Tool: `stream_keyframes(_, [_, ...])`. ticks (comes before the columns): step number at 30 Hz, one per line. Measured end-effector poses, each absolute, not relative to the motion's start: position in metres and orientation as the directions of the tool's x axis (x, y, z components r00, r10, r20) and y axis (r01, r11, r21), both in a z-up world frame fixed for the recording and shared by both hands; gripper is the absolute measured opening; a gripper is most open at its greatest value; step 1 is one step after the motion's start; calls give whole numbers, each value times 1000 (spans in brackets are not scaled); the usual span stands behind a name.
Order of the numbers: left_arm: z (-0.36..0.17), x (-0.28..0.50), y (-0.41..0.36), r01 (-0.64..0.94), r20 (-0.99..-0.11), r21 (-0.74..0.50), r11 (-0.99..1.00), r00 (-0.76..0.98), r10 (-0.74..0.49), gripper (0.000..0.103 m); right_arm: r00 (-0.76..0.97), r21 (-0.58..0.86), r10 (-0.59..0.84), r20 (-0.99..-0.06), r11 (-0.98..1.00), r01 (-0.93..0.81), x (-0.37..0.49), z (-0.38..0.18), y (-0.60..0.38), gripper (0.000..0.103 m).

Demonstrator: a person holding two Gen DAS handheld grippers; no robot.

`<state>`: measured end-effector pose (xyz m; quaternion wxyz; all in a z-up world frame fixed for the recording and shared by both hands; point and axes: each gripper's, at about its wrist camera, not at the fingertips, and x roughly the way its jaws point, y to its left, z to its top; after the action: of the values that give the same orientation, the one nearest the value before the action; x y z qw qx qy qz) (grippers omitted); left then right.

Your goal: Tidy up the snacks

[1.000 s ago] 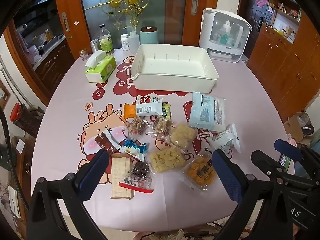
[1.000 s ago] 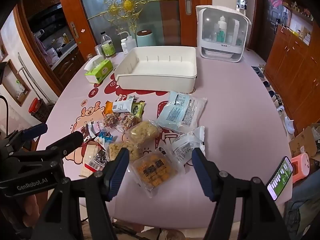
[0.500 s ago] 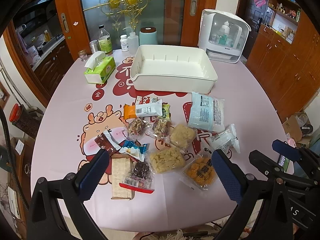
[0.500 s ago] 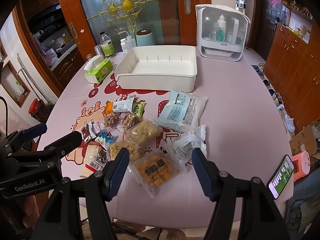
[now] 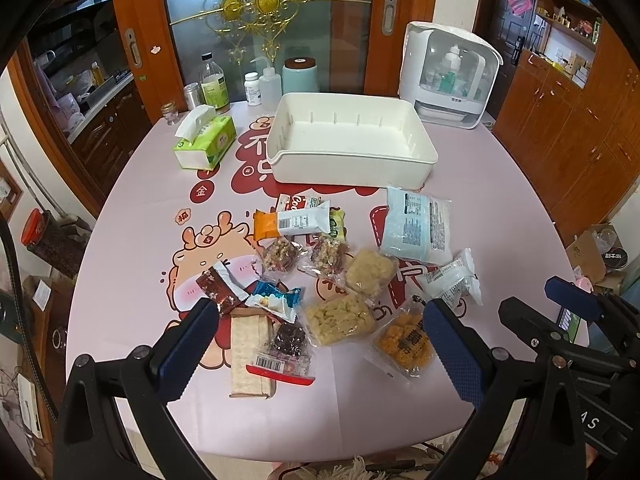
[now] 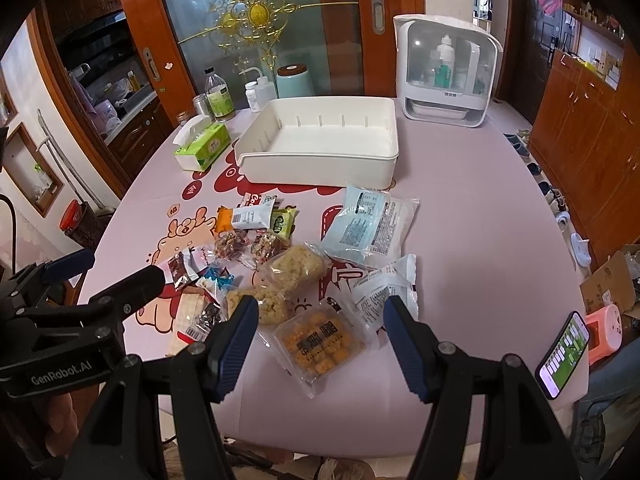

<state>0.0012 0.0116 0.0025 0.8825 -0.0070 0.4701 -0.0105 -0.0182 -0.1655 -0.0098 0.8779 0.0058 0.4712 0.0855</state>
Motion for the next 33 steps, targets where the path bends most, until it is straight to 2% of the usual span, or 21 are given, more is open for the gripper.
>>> stream_keyframes(19, [8, 4, 17, 23, -833, -17, 1000, 553, -27, 101, 540, 112, 157, -827, 987, -116, -18, -6, -162, 66])
stream_keyframes(29, [-3, 17, 35, 18, -847, -28, 999, 531, -33, 101, 512, 132, 148, -846, 989, -67, -9, -20, -164, 66])
stream_keyframes(33, [-17, 30, 59, -17, -856, -1, 1000, 517, 8, 101, 487, 134, 131, -863, 991, -29, -2, -33, -170, 66])
